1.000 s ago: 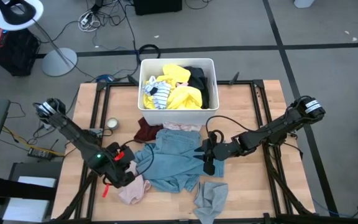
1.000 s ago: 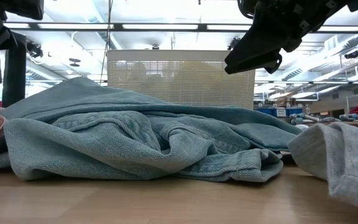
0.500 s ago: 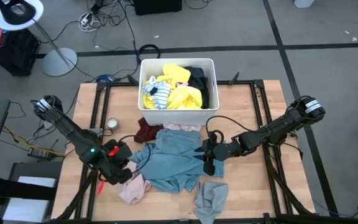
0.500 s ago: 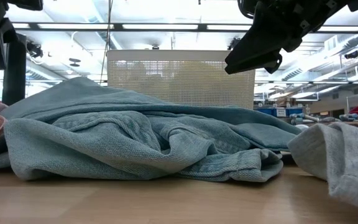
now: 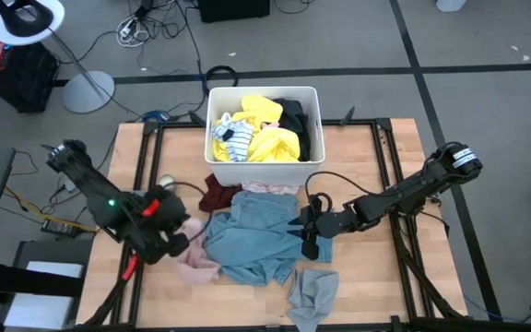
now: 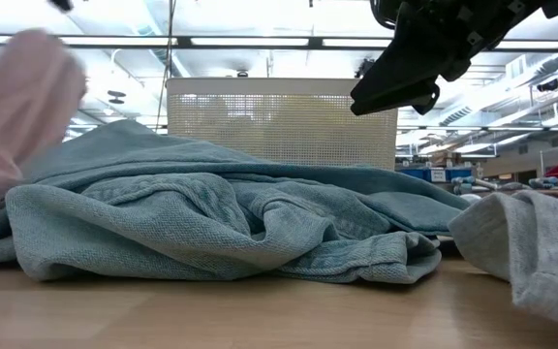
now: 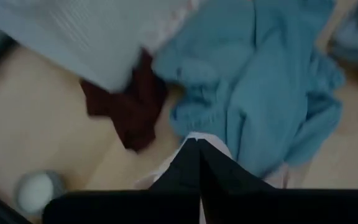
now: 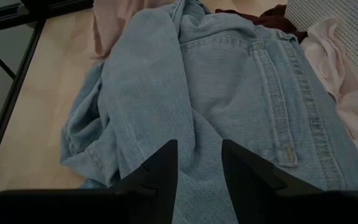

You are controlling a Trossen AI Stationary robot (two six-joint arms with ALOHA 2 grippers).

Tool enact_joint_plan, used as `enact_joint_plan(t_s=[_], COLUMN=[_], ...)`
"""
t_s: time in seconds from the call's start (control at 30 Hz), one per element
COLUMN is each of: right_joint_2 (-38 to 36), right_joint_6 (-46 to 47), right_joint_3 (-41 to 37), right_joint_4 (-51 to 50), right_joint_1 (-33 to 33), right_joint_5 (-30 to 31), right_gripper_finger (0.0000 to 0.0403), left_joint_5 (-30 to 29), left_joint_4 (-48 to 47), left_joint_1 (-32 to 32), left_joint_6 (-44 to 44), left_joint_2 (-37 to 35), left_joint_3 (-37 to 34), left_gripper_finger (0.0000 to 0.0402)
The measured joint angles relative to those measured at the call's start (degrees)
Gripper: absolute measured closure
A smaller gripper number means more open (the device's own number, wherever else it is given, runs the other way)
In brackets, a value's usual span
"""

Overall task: Sort clothes
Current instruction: Put the pink underwear into the white laundry bin

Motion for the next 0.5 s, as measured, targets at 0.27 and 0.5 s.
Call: enact_joint_plan(t_s=[0.27, 0.5], right_joint_2=[0.00, 0.00], right_joint_6=[0.00, -0.13], right_joint_3=[0.00, 0.00], right_joint_4=[0.02, 0.02], right_joint_1=[0.00, 0.00], right_joint_5=[0.00, 0.00], right_gripper_finger=[0.0277, 0.0277], left_joint_5=[-5.33, -6.19], left_joint_4=[-1.28, 6.69], left_joint_1=[9.38, 21.77], left_joint_6=[16.88, 36.87], left_joint_2=[0.02, 0.02], left_joint_3=[12.89, 21.75], left_gripper_finger=[0.0401, 0.0401])
